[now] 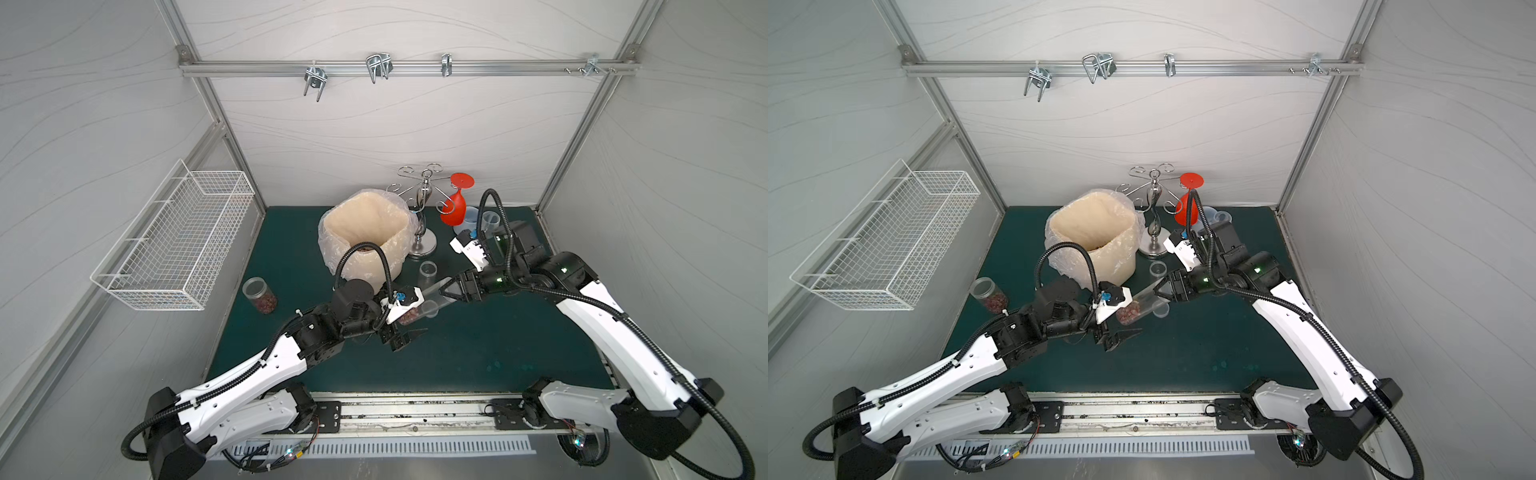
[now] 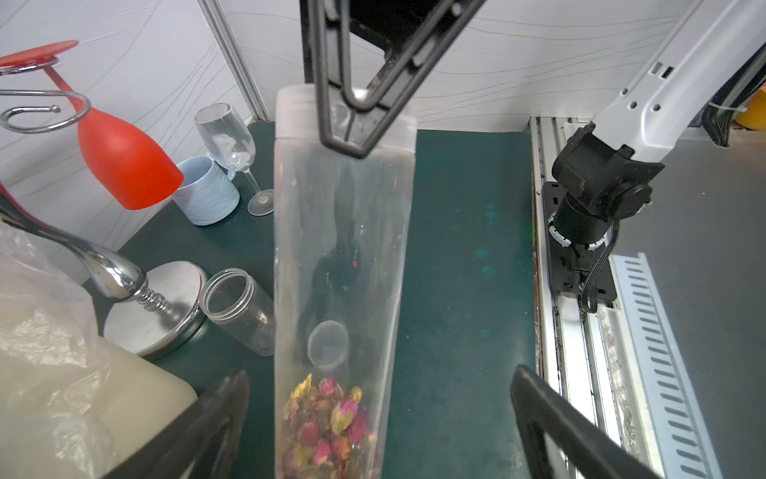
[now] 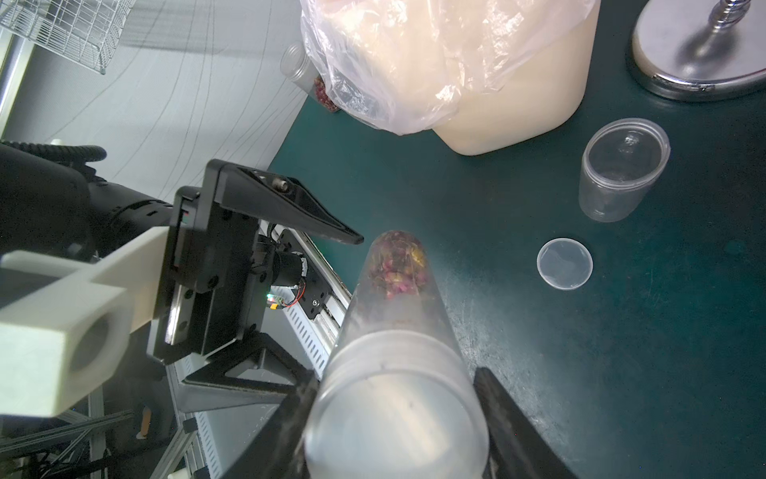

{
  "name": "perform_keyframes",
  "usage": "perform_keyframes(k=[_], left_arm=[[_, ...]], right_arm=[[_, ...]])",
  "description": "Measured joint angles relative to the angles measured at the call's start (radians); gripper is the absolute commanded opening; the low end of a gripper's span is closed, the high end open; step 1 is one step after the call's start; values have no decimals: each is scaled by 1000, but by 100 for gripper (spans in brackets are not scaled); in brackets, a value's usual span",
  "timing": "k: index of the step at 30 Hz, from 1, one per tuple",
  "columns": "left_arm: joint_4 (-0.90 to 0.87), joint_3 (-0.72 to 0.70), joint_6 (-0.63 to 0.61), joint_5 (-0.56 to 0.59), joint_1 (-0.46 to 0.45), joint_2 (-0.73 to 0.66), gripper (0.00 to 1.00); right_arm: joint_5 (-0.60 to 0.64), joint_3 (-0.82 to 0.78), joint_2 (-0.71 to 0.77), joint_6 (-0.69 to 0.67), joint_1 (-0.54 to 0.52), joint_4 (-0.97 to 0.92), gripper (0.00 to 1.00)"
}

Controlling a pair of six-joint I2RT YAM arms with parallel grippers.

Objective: Empty the moldy dried flower tea in the jars
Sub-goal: Pick up the jar from the center of the board.

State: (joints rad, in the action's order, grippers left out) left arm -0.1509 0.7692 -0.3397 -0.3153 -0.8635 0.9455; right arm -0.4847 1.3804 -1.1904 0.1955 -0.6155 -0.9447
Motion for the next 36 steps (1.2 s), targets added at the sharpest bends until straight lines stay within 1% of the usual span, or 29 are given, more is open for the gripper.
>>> perform_keyframes(k=[8,13,16,20,24,29,30,33,34,35,36], left_arm=[[2,-15,-34,3,-2,5,99],[4,-15,-47,60,-2,24,98],[4,-15,-52,87,-2,34,94],[8,-15,-58,116,-2,56,82],[4,-15,-64,128,-2,75,64],[-2,-15,-69,140,-3,79,53],[-3,-15,-71,140,-3,79,51],[-5,-15,-72,142,-3,79,46],[-6,-15,-72,143,-3,79,44],[-6,-15,-72,144,-3,79,41],[-5,-15,-72,144,-3,79,40]], right_arm=[[-38,-9,0,15,0,14,24],[-79,-14,1,16,0,17,24],[-104,-14,2,16,0,18,24],[-128,-14,3,16,0,18,24],[-135,-16,4,16,-2,25,24],[-136,-22,5,16,-2,33,24],[-136,-22,6,16,-2,34,25],[-135,-25,6,16,-2,38,32],[-135,-25,6,16,-2,39,38],[-135,-25,6,16,-2,39,47],[-134,-25,7,16,-2,39,52]])
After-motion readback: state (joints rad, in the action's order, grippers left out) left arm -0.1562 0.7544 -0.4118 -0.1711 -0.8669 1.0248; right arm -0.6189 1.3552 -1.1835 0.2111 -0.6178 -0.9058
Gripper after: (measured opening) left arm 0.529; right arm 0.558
